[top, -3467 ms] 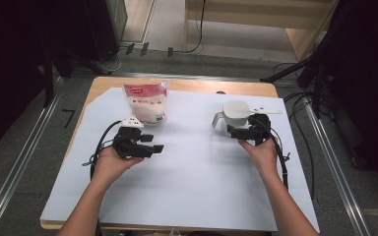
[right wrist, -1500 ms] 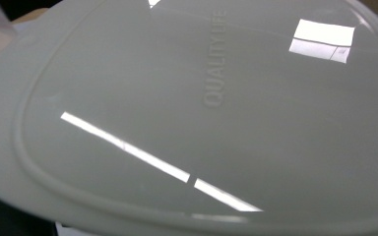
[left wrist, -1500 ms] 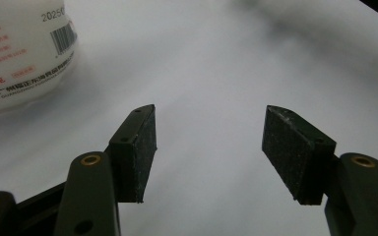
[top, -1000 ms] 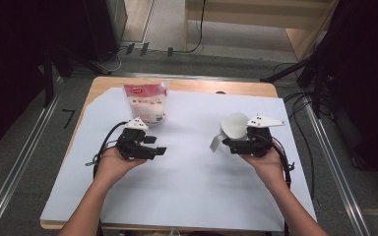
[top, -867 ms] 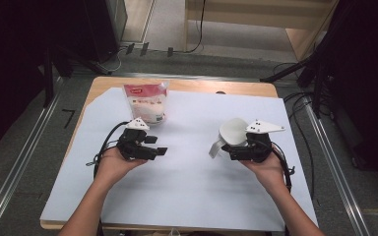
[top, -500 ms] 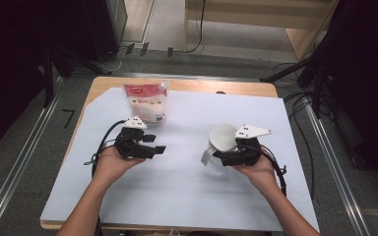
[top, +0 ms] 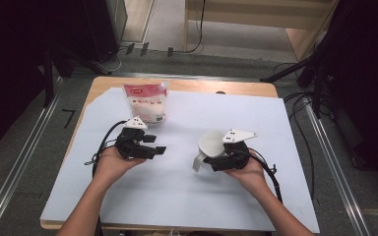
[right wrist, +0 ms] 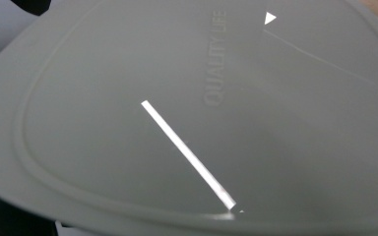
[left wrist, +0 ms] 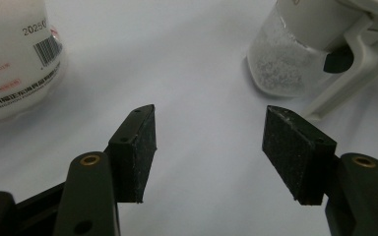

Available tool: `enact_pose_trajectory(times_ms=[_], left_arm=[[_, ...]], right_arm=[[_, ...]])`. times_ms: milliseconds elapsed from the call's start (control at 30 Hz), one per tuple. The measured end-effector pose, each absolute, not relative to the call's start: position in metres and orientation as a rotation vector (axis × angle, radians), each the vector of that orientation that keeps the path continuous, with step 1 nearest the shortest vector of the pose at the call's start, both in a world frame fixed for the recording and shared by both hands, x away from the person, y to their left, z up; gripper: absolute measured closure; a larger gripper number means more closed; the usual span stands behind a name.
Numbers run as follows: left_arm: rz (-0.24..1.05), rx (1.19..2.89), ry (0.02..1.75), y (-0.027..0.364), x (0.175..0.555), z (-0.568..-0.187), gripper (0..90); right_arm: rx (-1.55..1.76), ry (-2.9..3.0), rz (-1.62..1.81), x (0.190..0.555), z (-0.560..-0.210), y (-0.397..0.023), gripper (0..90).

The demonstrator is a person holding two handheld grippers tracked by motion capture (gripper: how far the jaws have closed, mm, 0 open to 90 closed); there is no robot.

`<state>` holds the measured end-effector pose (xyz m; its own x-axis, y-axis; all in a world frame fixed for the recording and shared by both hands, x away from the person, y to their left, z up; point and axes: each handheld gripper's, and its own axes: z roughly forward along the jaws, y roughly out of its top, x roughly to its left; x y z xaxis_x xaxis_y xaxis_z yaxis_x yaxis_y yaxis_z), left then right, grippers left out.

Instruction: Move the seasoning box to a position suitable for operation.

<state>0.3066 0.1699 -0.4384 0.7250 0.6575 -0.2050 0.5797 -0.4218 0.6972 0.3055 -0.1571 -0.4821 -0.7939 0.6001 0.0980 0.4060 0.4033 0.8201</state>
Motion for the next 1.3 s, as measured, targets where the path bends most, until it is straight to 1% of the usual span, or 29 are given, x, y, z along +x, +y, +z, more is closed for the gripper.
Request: enact_pose_trajectory(times_ms=[133,500,567,633,667,933,1033,1067,1233,1300], left_arm=[[0.136,2.143,0.935,0.17,0.306,-0.437,38.7],[0.134,2.132,0.931,0.17,0.306,-0.439,38.5],[0.132,2.136,0.93,0.17,0.306,-0.439,38.3],[0.138,2.133,0.934,0.17,0.306,-0.439,38.2],[0.139,2.132,0.934,0.17,0.306,-0.439,38.1],[0.141,2.149,0.925,0.168,0.303,-0.435,39.7],[0.138,2.146,0.916,0.166,0.305,-0.434,40.9],[0.129,2.148,0.914,0.166,0.306,-0.433,41.7],[0.105,2.136,0.905,0.16,0.309,-0.426,52.1],[0.094,2.125,0.879,0.159,0.309,-0.421,55.4]], right_arm=[[0.866,2.458,1.34,0.303,-0.488,-0.156,13.3],[0.894,2.454,1.378,0.303,-0.492,-0.159,12.0],[0.908,2.462,1.385,0.304,-0.492,-0.16,10.1],[0.9,2.49,1.409,0.305,-0.491,-0.162,2.4],[0.907,2.492,1.404,0.305,-0.491,-0.162,0.9],[0.95,2.518,1.366,0.299,-0.479,-0.179,0.8],[0.951,2.56,1.3,0.294,-0.478,-0.185,0.8],[0.949,2.574,1.301,0.293,-0.478,-0.187,0.8],[0.955,2.562,1.325,0.289,-0.471,-0.199,1.4],[0.933,2.539,1.328,0.288,-0.468,-0.207,7.3]])
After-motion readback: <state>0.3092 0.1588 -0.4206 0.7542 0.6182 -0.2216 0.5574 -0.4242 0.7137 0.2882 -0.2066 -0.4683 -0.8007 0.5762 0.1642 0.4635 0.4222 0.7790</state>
